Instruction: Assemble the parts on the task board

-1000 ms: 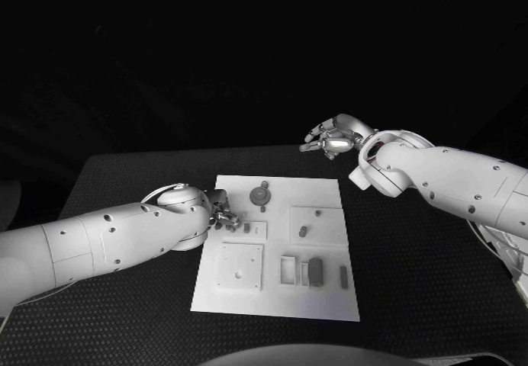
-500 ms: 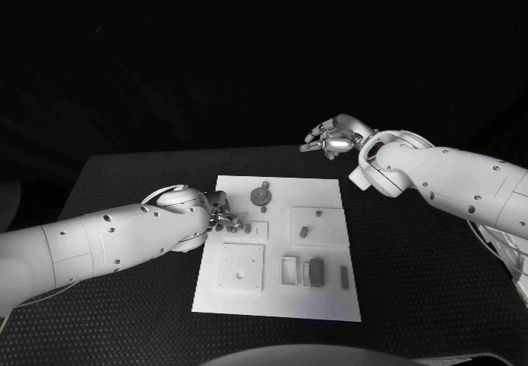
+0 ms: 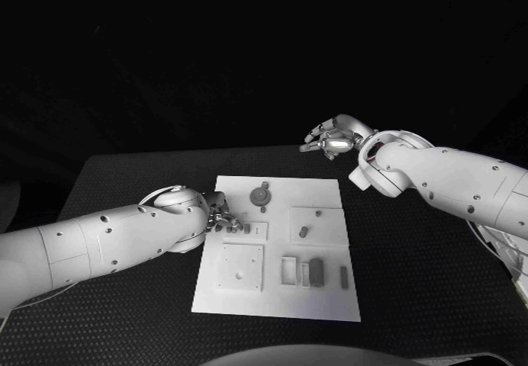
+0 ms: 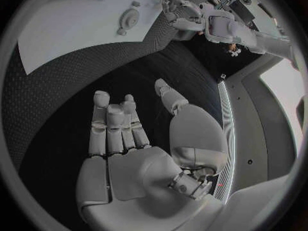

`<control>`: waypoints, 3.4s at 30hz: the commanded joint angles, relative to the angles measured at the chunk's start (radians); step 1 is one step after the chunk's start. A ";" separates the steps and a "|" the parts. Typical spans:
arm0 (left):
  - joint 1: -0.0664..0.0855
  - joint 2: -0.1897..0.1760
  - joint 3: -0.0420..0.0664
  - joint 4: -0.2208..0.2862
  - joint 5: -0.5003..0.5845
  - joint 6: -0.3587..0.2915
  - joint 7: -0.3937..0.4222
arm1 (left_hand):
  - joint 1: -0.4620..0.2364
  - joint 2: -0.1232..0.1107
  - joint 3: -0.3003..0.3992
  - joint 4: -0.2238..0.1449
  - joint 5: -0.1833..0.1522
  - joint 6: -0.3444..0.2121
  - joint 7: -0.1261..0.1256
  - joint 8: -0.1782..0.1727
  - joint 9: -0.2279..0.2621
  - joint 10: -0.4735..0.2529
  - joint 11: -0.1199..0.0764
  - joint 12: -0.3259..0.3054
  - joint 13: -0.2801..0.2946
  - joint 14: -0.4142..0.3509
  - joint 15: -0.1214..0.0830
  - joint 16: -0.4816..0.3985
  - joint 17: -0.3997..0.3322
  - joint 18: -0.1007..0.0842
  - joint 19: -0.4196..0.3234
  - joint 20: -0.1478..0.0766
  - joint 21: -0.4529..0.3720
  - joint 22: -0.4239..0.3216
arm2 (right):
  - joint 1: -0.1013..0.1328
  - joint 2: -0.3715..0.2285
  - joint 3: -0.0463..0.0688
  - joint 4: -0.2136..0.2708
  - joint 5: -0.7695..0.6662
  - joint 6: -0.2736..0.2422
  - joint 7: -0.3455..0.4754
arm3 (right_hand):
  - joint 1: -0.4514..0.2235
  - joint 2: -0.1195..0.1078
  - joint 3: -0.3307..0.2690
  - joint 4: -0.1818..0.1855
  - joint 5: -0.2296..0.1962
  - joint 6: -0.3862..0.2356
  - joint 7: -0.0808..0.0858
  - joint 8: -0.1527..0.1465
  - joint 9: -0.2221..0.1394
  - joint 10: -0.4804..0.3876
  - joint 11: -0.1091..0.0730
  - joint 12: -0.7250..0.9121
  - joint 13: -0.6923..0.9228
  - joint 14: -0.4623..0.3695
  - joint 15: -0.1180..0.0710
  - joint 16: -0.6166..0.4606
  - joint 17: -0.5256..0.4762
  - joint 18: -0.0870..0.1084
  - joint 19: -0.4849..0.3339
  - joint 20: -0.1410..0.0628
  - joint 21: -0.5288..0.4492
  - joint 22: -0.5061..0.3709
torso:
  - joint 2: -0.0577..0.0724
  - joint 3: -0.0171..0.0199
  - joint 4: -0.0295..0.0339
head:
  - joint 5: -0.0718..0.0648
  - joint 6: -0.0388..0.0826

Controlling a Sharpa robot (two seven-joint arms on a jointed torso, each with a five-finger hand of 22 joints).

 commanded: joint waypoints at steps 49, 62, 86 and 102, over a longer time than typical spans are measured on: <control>0.004 0.034 0.074 -0.075 0.031 -0.273 0.510 | 0.362 0.070 0.031 -0.180 -0.072 -0.206 0.126 -0.188 -0.233 -0.291 0.204 -0.550 -0.381 -0.272 0.211 -0.374 -0.171 0.013 -0.301 0.166 -0.331 -0.139 | -0.003 0.005 0.000 -0.024 0.001 0.012 0.007 | -0.007 0.003 0.001 0.006 0.003 0.000 0.009 -0.005 -0.002 -0.009 0.002 0.006 -0.003 -0.008 -0.001 0.007 -0.002 0.012 -0.003 0.001 -0.004 0.013 | 0.000 0.0006 0.0006 | -0.010 0.034; 0.002 0.116 0.053 -0.146 -0.291 -0.265 0.557 | 0.381 0.025 0.038 -0.175 -0.142 -0.196 0.125 -0.188 -0.301 -0.241 0.207 -0.678 -0.460 -0.218 0.204 -0.351 -0.149 0.029 -0.239 0.159 -0.315 -0.121 | -0.003 0.012 0.000 -0.027 0.001 0.015 0.009 | -0.007 0.004 0.002 0.006 0.003 0.000 0.009 -0.005 -0.002 -0.009 0.002 0.006 -0.003 -0.008 -0.001 0.007 -0.002 0.012 -0.002 0.001 -0.004 0.013 | 0.001 0.0007 -0.0022 | -0.012 0.037; -0.029 0.161 0.034 -0.204 -0.371 -0.198 0.518 | 0.365 0.007 0.027 -0.168 -0.143 -0.208 0.129 -0.183 -0.367 -0.209 0.204 -0.780 -0.517 -0.134 0.196 -0.202 -0.078 0.081 -0.131 0.148 -0.209 -0.014 | -0.003 0.006 0.000 -0.017 0.001 0.017 0.008 | -0.007 0.004 0.001 0.006 0.003 0.000 0.009 -0.005 -0.002 -0.009 0.002 0.007 -0.003 -0.008 -0.001 0.008 -0.002 0.012 -0.002 0.001 -0.004 0.013 | 0.002 0.0009 -0.0009 | -0.025 0.030; -0.048 0.179 0.033 -0.237 -0.371 -0.176 0.512 | 0.373 0.016 0.042 -0.168 -0.133 -0.221 0.135 -0.181 -0.386 -0.208 0.206 -0.803 -0.527 -0.120 0.197 -0.161 -0.072 0.098 -0.110 0.150 -0.181 0.017 | -0.003 0.008 0.000 -0.012 0.001 0.017 0.008 | -0.008 0.004 0.001 0.005 0.003 0.000 0.009 -0.005 -0.002 -0.009 0.002 0.007 -0.004 -0.008 -0.001 0.008 -0.002 0.012 -0.002 0.001 -0.004 0.013 | 0.000 0.0007 0.0002 | -0.028 0.025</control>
